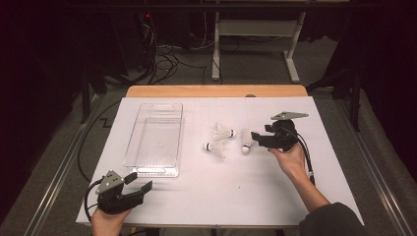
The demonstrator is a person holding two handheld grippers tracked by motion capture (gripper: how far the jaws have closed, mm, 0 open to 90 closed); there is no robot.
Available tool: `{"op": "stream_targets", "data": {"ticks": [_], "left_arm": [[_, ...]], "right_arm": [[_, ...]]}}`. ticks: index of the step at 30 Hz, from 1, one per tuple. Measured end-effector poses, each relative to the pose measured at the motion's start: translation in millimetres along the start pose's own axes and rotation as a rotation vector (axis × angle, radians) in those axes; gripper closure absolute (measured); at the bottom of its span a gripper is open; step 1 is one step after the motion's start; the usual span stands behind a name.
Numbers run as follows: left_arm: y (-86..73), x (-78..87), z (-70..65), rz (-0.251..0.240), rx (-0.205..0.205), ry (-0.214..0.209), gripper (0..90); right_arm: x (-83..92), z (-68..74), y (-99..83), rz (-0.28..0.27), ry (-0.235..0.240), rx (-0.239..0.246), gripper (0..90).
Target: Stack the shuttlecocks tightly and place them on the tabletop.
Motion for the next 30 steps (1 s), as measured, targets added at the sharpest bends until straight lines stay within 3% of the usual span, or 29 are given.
{"op": "stream_targets", "data": {"ticks": [16,30], "left_arm": [[0.2,0.7,0.1,-0.002,-0.001,0.000,33.1],[0.4,1.2,0.2,-0.004,-0.002,-0.001,33.1]], "right_arm": [[-15.0,-2.5,19.7,0.108,0.009,0.016,42.9],[-30.2,0.5,24.2,0.216,0.006,0.024,48.1]]}}
Point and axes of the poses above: each handheld gripper's, and its own axes: x roughly backward along the jaws, y roughly out of its top, z roughly to its left, the point moved 10 cm from there along -x, roughly forward along the jaws, and after that the axes turned 8 degrees about z, right-handed, at the moved point
